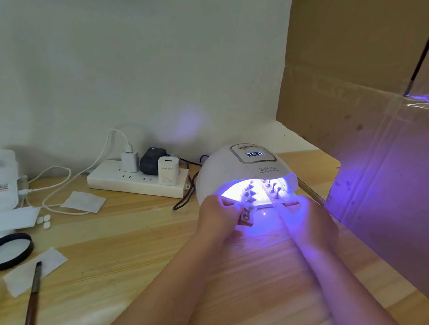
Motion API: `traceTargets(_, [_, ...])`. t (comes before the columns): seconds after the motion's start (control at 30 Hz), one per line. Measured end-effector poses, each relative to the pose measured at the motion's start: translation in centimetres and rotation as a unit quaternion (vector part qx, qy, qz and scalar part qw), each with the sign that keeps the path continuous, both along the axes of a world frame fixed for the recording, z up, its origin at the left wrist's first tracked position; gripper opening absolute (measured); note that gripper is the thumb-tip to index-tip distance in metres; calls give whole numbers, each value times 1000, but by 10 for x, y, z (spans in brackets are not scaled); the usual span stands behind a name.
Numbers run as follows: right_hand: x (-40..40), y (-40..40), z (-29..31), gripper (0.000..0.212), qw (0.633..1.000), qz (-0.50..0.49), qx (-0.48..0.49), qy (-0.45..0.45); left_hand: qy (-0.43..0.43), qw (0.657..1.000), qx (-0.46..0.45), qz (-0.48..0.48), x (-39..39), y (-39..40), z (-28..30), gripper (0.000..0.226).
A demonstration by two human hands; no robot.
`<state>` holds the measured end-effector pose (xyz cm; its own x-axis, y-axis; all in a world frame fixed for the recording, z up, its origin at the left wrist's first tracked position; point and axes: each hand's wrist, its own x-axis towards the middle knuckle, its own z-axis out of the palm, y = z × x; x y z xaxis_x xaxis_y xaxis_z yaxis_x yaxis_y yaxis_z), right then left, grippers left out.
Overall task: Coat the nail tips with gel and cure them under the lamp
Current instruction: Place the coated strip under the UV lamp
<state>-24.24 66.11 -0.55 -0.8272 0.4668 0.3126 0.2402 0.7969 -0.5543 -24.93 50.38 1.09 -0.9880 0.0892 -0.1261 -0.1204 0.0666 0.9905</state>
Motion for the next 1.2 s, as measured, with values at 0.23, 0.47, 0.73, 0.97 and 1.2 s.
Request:
traceTargets(0.23, [7, 0, -1, 19, 996, 80, -11, 33, -54, 998, 15, -9, -15, 18, 13, 34])
traceTargets(0.47, [12, -4, -1, 28, 987, 151, 44, -33, -71, 996, 10, 55, -22, 35, 6, 39])
traceTargets(0.73, [5, -11, -2, 24, 989, 141, 38, -6, -56, 998, 2, 29, -27, 38, -2, 32])
traceTargets(0.97, [-5, -15, -6, 34, 988, 76, 133, 12, 27, 997, -41, -59, -3, 15, 0, 26])
traceTargets(1.2, [-14, -15, -6, 28, 982, 79, 170, 6, 138, 978, -144, -54, 18, -25, -7, 19])
